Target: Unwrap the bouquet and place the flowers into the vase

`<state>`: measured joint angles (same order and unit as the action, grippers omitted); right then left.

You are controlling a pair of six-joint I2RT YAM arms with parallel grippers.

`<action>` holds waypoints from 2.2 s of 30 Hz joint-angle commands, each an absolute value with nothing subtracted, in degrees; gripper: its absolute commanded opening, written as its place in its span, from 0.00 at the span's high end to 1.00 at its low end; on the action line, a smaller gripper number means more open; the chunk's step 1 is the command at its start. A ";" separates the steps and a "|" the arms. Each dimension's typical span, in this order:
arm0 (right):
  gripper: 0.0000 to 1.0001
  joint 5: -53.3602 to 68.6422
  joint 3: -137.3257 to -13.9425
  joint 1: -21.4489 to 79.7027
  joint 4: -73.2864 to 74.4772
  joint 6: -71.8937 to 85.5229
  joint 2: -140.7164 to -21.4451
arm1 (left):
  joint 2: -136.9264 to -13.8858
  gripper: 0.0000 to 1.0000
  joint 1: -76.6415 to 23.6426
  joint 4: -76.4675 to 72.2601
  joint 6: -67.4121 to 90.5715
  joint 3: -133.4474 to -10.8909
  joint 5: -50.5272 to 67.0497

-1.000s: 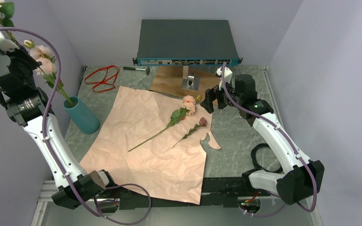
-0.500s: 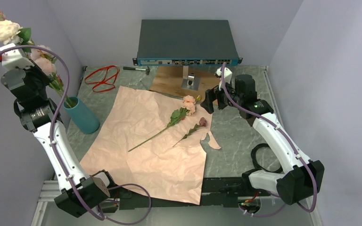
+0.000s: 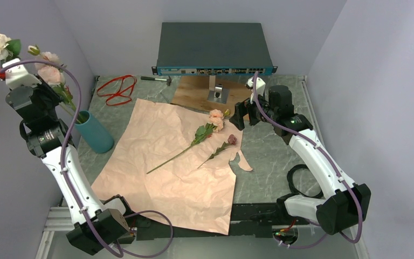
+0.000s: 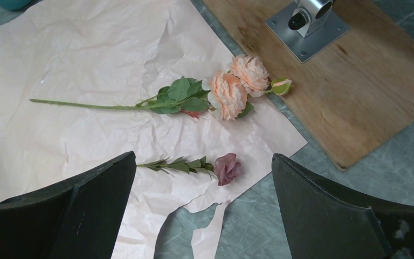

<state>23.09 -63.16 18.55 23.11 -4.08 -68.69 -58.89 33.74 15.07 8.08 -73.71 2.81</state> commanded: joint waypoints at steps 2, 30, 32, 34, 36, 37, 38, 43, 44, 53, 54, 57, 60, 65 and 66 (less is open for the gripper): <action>0.00 23.95 -63.72 18.46 21.36 -4.39 -67.70 | -59.38 0.61 33.93 24.43 8.74 -72.82 3.95; 0.00 24.76 -62.44 18.46 21.01 -3.79 -67.06 | -54.96 0.38 33.55 48.58 -7.95 -75.91 33.08; 0.00 24.71 -62.36 18.46 21.08 -3.70 -67.02 | -56.49 0.37 33.13 52.14 -11.30 -76.10 36.76; 0.00 24.59 -62.24 18.41 21.16 -3.60 -66.90 | -58.07 0.35 32.08 55.83 -15.05 -76.64 39.43; 0.00 24.40 -62.03 18.46 21.27 -3.67 -66.59 | -59.53 0.33 30.21 58.81 -18.35 -77.08 40.47; 0.00 24.29 -61.83 18.46 21.35 -3.76 -66.40 | -60.15 0.32 28.78 59.93 -19.92 -77.15 40.46; 0.00 24.20 -61.58 18.46 21.36 -3.82 -66.18 | -60.80 0.31 26.93 61.02 -21.35 -77.20 40.00; 0.00 23.38 -59.83 18.46 21.23 -3.87 -64.46 | -63.94 0.32 11.74 63.04 -26.41 -76.44 31.51; 0.00 23.16 -59.40 18.44 21.12 -3.93 -64.02 | -65.20 0.32 8.31 63.23 -26.95 -76.69 29.53; 0.00 20.43 -56.17 18.29 22.25 -5.05 -59.58 | -81.28 0.34 -15.58 62.35 -27.49 -82.40 20.88; 0.00 20.09 -55.98 18.28 22.45 -5.09 -59.14 | -83.60 0.35 -18.35 62.22 -27.09 -83.41 19.29; 0.00 18.99 -55.52 18.20 23.01 -5.27 -57.87 | -92.18 0.34 -25.96 64.32 -23.60 -88.78 15.43; 0.00 18.13 -55.01 17.88 23.27 -5.07 -56.71 | -100.77 0.34 -30.73 67.36 -19.18 -95.02 15.46; 0.00 17.33 -54.11 17.23 23.83 -4.75 -54.38 | -111.34 0.35 -37.45 68.09 -15.55 -103.51 11.28; 0.00 17.24 -53.94 17.11 23.96 -4.67 -53.94 | -113.09 0.36 -38.11 67.47 -14.70 -104.71 10.18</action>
